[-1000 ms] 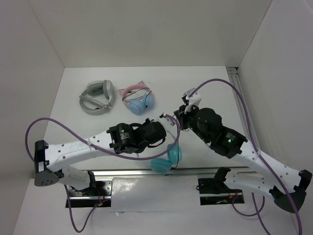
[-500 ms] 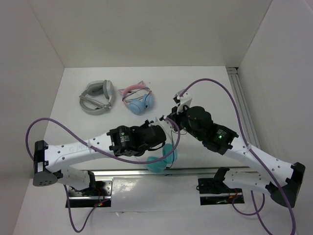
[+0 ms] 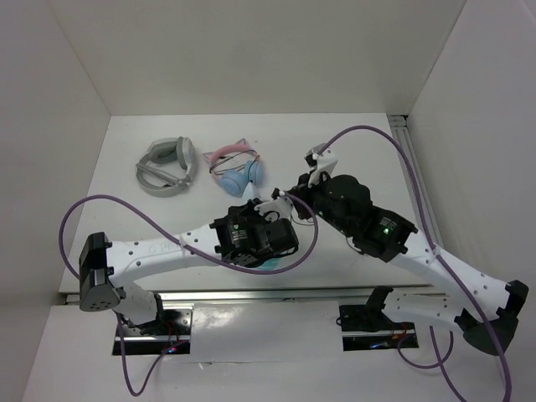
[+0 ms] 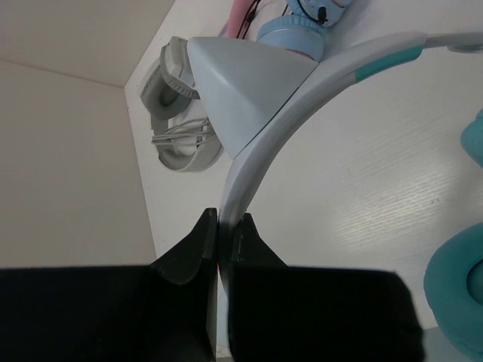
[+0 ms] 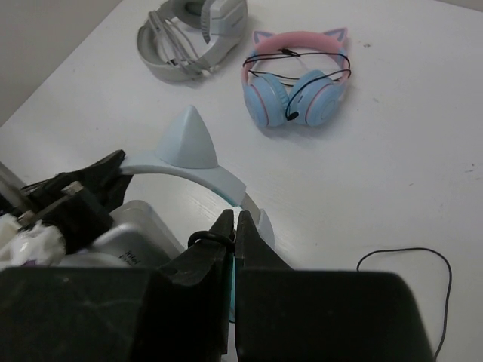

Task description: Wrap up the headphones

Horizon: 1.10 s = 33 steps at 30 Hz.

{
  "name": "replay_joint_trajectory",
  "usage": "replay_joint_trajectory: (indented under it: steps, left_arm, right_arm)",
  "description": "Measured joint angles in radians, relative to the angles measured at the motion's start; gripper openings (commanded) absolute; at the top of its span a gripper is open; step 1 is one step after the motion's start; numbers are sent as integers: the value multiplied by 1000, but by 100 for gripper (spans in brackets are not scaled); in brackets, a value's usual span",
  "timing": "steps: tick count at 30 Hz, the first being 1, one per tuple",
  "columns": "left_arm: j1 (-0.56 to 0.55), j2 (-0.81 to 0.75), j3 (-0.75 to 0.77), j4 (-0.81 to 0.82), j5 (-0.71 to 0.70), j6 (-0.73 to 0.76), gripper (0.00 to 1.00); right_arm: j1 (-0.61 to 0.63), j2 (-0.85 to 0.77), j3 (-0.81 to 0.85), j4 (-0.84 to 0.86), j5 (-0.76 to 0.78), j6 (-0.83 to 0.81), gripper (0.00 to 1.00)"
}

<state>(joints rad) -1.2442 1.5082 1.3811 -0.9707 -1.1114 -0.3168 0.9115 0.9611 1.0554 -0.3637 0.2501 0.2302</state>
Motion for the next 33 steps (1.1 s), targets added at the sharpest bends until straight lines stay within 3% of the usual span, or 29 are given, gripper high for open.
replay_joint_trajectory:
  steps: [9,17,24,33]
  left_arm:
    - [9,-34,-34,8,40,45,0]
    - [-21,-224,-84,132,277,169,0]
    - [-18,-259,-85,180,444,216,0]
    - [-14,-307,-93,203,532,243,0]
  right_arm:
    - [1,124,21,-11,108,29,0]
    - [0,180,39,-19,221,34,0]
    - [14,177,31,-8,192,5,0]
    - [16,177,17,-2,126,-20,0]
